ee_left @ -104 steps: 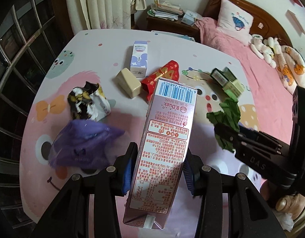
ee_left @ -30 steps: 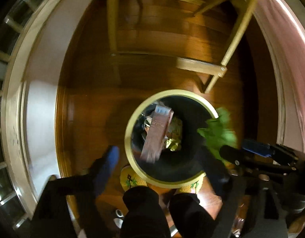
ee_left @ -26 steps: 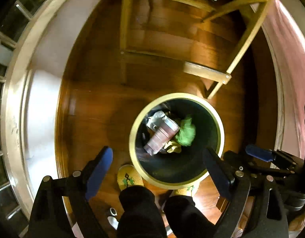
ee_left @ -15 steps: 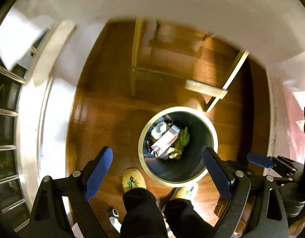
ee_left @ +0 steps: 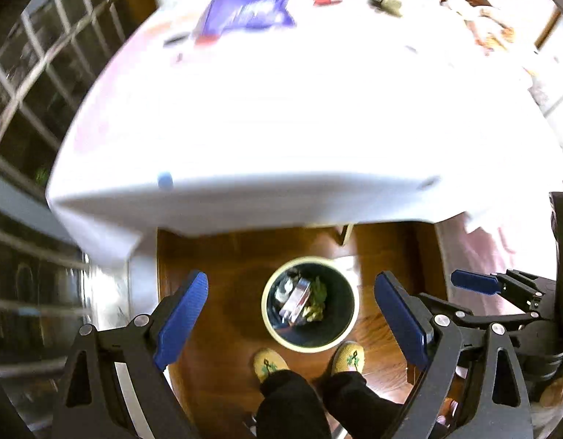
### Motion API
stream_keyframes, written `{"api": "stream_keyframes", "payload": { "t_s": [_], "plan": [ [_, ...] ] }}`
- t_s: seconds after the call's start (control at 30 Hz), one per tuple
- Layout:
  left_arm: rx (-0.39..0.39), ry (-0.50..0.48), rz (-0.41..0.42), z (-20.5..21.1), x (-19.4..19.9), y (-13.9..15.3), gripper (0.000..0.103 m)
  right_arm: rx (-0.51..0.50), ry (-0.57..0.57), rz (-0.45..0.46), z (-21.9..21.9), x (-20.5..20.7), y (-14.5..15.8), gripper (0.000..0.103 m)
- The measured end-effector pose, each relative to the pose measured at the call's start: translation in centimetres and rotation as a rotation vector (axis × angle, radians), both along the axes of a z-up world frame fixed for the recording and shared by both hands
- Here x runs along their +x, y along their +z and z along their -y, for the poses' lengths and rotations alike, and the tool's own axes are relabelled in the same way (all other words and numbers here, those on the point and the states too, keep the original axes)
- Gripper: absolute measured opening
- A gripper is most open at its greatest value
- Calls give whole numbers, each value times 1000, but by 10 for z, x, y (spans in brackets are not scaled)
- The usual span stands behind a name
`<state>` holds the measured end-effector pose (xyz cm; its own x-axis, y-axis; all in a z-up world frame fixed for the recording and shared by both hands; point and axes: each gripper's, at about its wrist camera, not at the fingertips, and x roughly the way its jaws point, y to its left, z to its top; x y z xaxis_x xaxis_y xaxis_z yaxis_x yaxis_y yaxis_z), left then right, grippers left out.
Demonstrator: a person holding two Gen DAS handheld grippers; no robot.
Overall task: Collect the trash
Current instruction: 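Move both tools back over the table toward the purple bag and green box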
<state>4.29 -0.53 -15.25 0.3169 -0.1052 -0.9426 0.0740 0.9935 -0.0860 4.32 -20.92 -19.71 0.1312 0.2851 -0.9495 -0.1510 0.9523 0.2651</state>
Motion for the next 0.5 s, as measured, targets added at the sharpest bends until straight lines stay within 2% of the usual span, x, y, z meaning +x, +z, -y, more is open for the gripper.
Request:
{"api": "stream_keyframes", "payload": {
  "t_s": [0.1, 0.27, 0.5],
  "plan": [
    [3, -55, 43, 2, 10, 38, 93, 7, -14, 71, 0, -3, 44, 67],
    [15, -136, 109, 2, 27, 89, 93, 10, -60, 171, 2, -7, 97, 67],
    [19, -195, 162, -3, 48, 125, 93, -24, -141, 297, 2, -3, 158, 67]
  ]
}}
